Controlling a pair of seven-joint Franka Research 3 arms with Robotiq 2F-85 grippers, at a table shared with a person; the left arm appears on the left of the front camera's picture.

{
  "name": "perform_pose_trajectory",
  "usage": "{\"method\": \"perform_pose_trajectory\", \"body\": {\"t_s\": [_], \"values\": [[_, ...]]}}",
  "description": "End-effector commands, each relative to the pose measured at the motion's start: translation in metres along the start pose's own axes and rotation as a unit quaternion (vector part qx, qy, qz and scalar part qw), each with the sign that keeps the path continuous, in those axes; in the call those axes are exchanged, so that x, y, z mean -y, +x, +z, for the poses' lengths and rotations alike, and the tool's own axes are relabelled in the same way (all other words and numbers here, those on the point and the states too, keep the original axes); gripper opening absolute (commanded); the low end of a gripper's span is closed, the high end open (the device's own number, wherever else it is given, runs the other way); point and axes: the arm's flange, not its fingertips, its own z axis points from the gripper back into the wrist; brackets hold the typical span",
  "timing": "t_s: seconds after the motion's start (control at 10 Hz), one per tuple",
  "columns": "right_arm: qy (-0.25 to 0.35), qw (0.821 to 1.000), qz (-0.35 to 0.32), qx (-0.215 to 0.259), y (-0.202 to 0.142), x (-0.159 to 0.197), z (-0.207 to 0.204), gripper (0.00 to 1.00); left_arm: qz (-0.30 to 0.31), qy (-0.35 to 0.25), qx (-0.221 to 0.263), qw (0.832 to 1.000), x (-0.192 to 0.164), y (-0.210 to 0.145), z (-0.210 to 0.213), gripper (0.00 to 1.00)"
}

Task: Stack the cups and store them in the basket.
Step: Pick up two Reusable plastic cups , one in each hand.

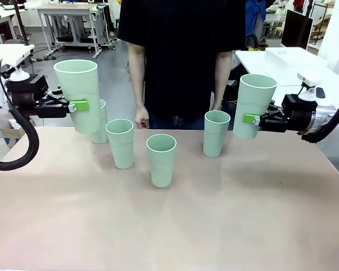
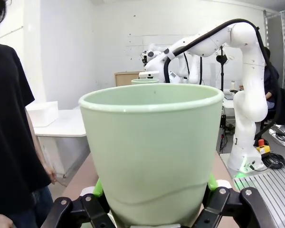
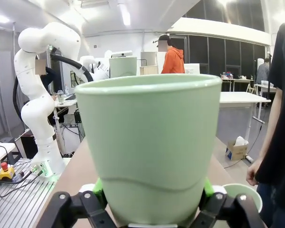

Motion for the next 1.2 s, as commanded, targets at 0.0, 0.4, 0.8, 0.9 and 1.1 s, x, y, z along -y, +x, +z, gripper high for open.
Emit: {"method": "perform_pose_trajectory", "body": {"t_s": [0.0,0.4,0.8,0.9,1.1], "values": [[0.005,1.0,-0.014,-0.009,0.007,-0.006,0.006,0.84,-0.009,0.003,0.027,1.0,-0.001,-0.015,0.004,0.85],[0.004,1.0,-0.008,-0.007,0.006,-0.007,0.009,0.84,-0.024,-0.015,0.033,0.999,-0.009,-0.03,0.001,0.85],[0.005,1.0,0.0,-0.009,-0.001,-0.001,0.005,0.84,-0.015,-0.012,0.023,1.0,-0.006,-0.036,0.001,0.85],[0.005,1.0,0.0,-0.009,-0.001,-0.001,0.005,0.84,-0.015,-0.012,0.023,1.0,-0.006,-0.036,0.001,0.85],[0.005,1.0,0.0,-0.009,-0.001,-0.001,0.005,0.84,-0.015,-0.012,0.023,1.0,-0.006,-0.036,0.001,0.85]]}}
